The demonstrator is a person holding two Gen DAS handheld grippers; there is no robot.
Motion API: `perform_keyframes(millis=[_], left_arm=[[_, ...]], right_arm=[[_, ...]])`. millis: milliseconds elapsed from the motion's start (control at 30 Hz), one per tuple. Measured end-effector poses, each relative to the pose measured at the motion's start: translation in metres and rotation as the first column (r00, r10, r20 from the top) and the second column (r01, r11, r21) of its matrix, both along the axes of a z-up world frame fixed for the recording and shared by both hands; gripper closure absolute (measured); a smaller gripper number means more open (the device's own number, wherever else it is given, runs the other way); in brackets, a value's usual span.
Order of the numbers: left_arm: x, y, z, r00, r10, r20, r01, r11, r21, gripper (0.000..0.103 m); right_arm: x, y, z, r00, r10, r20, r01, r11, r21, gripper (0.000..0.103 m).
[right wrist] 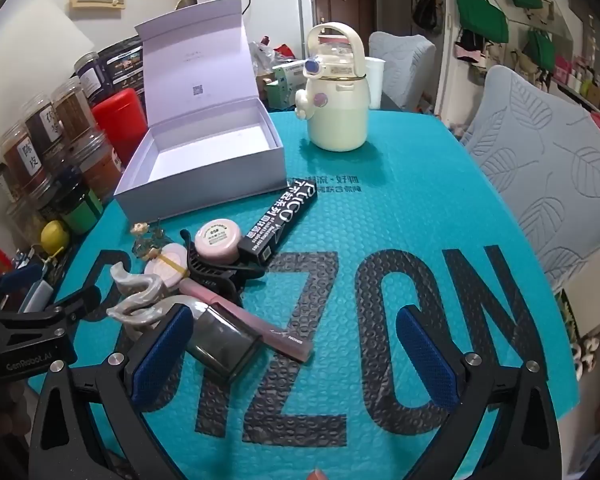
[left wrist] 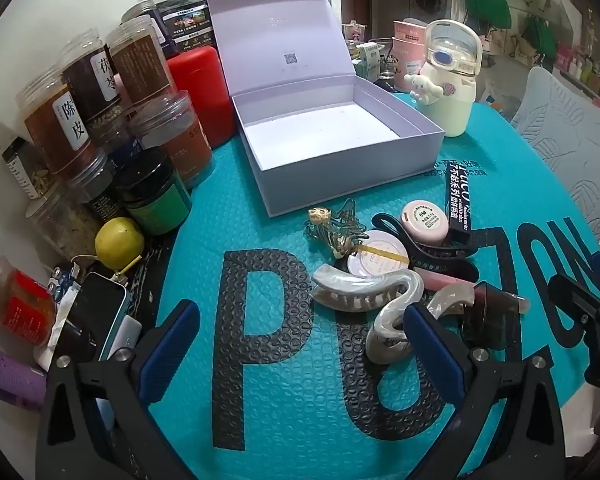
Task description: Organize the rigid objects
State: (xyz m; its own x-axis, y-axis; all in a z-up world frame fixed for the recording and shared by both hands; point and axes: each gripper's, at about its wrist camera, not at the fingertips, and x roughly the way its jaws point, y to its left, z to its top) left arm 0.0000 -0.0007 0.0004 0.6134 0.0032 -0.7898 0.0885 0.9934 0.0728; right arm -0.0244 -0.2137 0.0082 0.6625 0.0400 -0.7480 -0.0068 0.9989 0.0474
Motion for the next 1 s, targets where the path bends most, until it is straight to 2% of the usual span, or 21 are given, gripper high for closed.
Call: perform_keyframes(millis=[233,333,1000], left_arm=[[-0.005,-0.010,0.000,1.000,-0.005,0.008,0.005,1.000,-0.002,0.000],[-0.003,-0.001,0.004,1.000,-0.009,-0.003,0.009,1.000,-0.022,0.000],[-0.006,0.002,0.002,1.000,-0.024,-0.014,0.023,0.999,-0.029,0.000]], right_arm=[[-0.001,0.002,0.002,1.000,0.002,0.003,-0.002,1.000,0.005,0.000],[-0.003,0.004,0.008,1.000,0.005,0.004,-0.005,1.000,0.001,0.000],[-0.007,0.001,0.004,1.000,0.019,0.021,-0.019,1.000,-0.003,0.000]])
